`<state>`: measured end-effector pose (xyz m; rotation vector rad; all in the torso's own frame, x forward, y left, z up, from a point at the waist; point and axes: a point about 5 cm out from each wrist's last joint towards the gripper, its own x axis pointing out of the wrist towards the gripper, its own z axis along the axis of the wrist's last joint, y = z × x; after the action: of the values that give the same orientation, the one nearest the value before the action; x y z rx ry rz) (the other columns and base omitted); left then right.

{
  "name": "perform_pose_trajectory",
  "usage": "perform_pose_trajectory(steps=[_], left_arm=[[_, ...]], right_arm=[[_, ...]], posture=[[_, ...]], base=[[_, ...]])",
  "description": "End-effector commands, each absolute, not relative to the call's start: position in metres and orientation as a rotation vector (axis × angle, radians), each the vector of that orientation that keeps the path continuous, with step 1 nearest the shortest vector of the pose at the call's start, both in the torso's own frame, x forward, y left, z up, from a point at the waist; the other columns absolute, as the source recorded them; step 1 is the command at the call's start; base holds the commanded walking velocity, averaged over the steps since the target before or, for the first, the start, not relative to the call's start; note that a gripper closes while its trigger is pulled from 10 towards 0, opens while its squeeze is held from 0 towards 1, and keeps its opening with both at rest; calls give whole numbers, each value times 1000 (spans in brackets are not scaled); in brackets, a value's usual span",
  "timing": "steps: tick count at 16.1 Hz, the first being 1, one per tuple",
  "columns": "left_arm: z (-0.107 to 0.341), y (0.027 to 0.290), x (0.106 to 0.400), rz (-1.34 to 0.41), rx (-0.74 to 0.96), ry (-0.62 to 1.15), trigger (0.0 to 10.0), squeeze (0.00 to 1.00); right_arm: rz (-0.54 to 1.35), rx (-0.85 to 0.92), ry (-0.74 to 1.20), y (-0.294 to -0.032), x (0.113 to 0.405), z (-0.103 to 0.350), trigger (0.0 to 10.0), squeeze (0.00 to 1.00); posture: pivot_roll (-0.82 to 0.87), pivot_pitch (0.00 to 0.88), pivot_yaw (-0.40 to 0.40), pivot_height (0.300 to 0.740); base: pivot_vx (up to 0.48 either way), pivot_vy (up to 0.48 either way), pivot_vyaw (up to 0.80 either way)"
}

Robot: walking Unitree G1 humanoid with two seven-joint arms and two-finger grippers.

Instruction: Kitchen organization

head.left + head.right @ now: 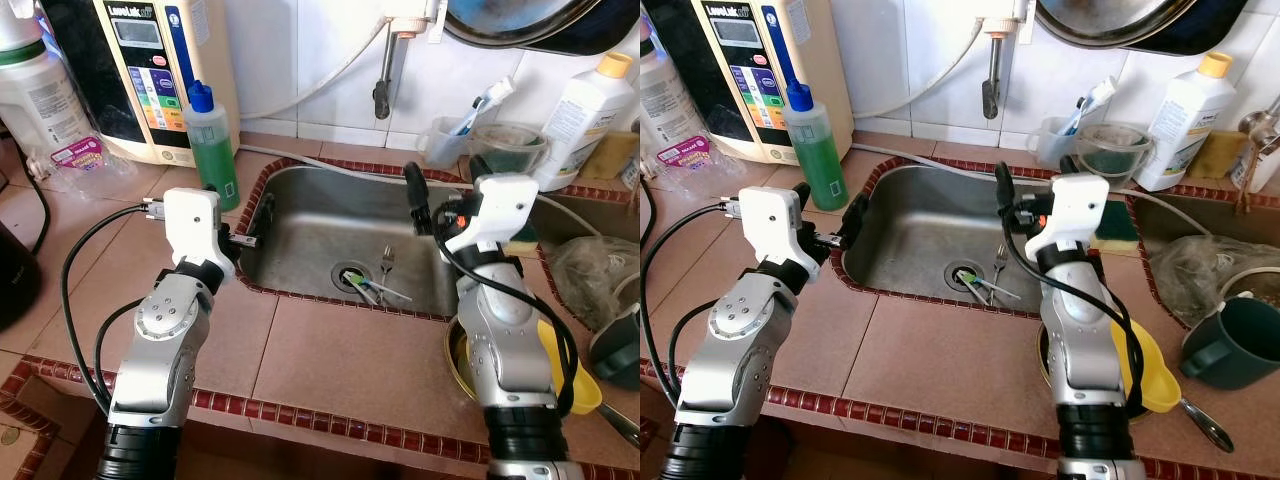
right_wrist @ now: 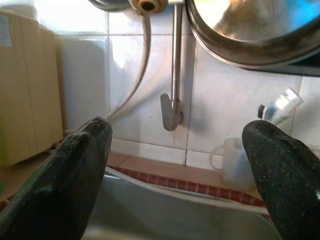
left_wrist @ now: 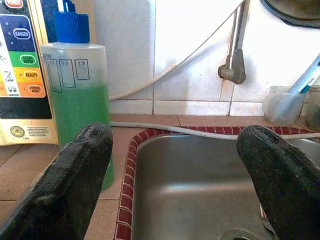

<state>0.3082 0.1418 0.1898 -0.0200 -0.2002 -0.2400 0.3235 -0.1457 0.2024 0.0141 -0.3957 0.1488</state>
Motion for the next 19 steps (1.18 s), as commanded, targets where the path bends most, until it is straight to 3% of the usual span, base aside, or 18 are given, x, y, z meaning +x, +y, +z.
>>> perform_pose_trajectory(steps=[1,19], left_arm=[[194,141,306,-246,-13,-214,10000,0],[193,138,302,-276,1,-243,10000,0]], right_arm=[[138,17,-417,-147,321,209,10000,0],[175,-26,-373,-142,321,200,10000,0]], posture=[[-121,22,28,740],[-105,0,11,740]], base=[[0,0,0],[0,0,0]])
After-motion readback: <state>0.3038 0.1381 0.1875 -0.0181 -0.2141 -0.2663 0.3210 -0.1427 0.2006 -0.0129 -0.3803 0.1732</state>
